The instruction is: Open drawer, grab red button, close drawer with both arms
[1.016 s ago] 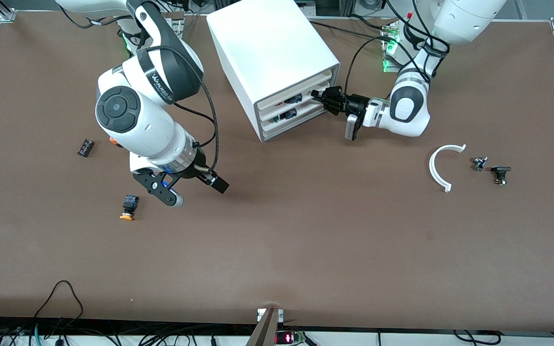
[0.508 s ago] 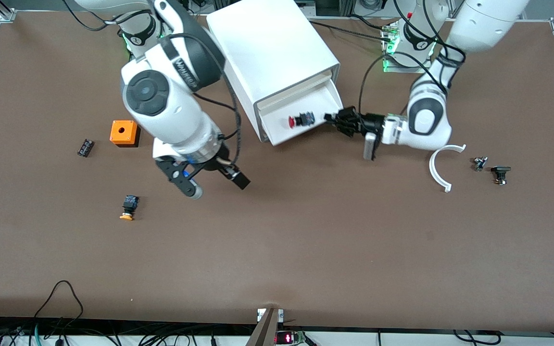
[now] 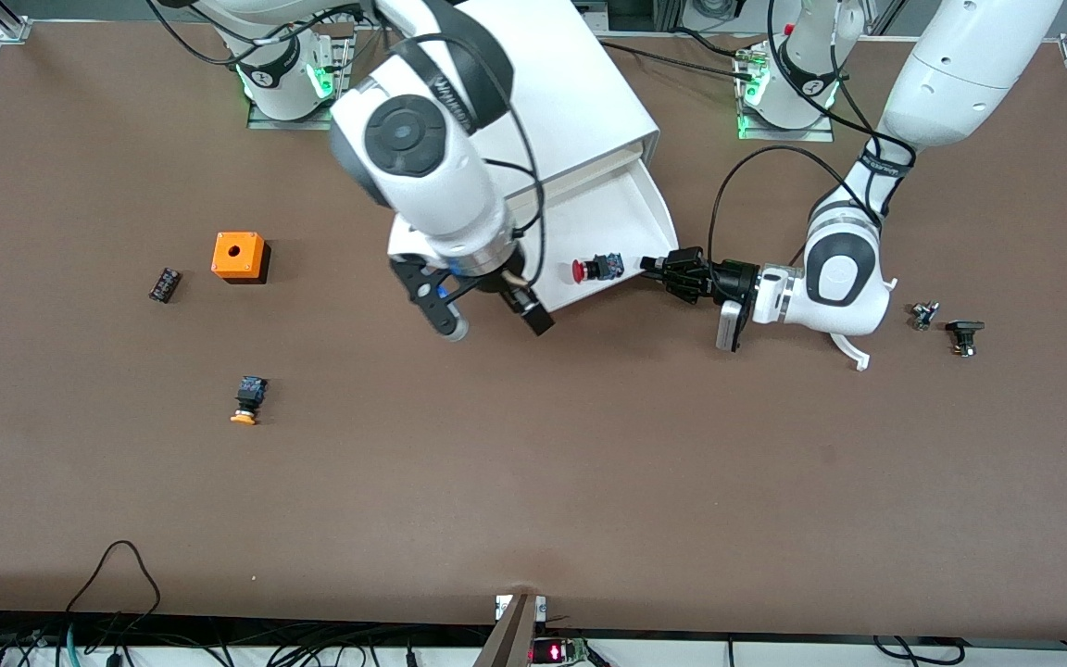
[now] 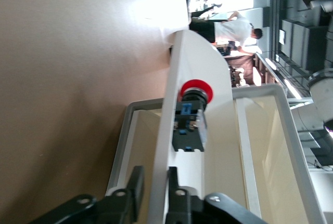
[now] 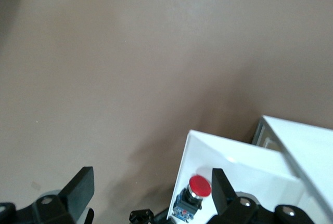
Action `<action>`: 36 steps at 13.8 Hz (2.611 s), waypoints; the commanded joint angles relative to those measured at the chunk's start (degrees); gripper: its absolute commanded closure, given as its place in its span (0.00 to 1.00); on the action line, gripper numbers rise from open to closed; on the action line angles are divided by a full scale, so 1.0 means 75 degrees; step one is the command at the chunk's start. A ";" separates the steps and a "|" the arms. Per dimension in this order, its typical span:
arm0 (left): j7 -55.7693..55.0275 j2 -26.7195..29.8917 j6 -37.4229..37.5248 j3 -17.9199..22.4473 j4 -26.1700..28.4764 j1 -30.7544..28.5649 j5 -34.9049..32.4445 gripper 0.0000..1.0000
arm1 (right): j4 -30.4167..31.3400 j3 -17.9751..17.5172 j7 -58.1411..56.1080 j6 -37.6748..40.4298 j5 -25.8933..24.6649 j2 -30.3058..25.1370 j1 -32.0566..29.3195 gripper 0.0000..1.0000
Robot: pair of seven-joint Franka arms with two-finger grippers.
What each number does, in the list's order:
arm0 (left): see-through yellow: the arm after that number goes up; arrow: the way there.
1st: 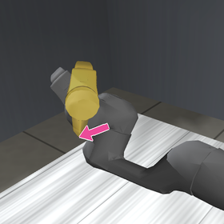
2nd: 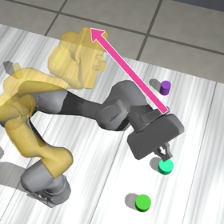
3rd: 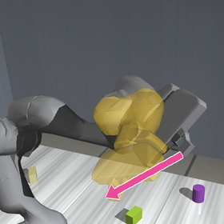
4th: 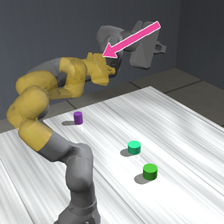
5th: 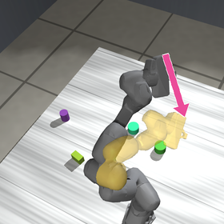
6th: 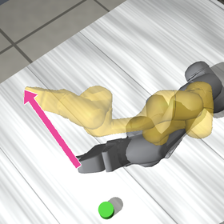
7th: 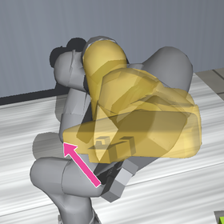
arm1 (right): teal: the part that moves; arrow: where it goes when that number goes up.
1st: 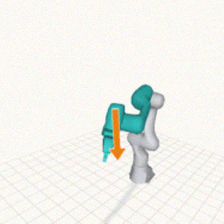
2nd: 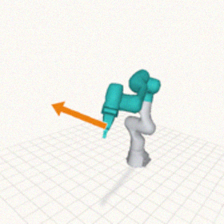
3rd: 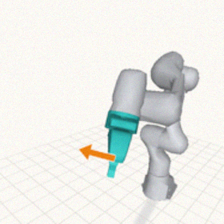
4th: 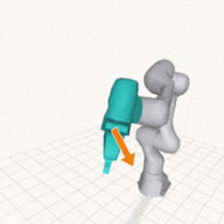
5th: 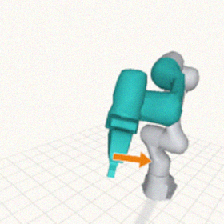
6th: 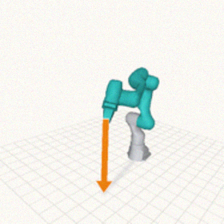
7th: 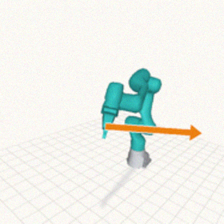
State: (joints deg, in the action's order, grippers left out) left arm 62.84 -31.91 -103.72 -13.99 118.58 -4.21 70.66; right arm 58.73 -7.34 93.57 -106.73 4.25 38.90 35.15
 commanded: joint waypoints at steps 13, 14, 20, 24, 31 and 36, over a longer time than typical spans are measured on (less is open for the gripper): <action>-0.7250 0.1021 0.3397 0.0096 -0.4487 -0.0458 -0.5654 0.00 | -0.0471 0.0484 0.2899 -0.1402 -0.0051 0.1738 0.1780 0.00; -0.7427 0.1033 0.3585 0.0073 -0.4781 -0.0446 -0.6228 0.00 | -0.0460 0.0590 0.2934 -0.1461 -0.0040 0.1762 0.1909 0.00; -0.7887 0.1583 0.3598 -0.0197 -0.5320 -0.0014 -0.9439 0.00 | -0.0471 0.0627 0.2911 -0.1461 -0.0040 0.1762 0.1922 0.91; -0.7769 0.1537 0.3564 -0.0197 -0.5569 0.0339 -1.0919 0.00 | -0.0471 0.0638 0.2911 -0.1461 -0.0040 0.1750 0.1922 1.00; -0.8985 0.1384 0.3168 -0.0139 -0.5640 0.0339 -1.0328 0.00 | -0.0763 0.0615 0.2853 -0.0726 -0.0040 0.1423 0.1899 1.00; -1.1232 0.1454 0.1739 -0.0290 -0.4669 0.0398 -0.9761 0.00 | -0.1069 0.0615 0.1546 0.0084 -0.0028 0.1129 0.1443 1.00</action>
State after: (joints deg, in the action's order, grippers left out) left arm -14.70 -22.00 -86.66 -15.23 79.72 -1.51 -3.52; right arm 51.36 -2.61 111.46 -108.50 4.15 47.83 48.23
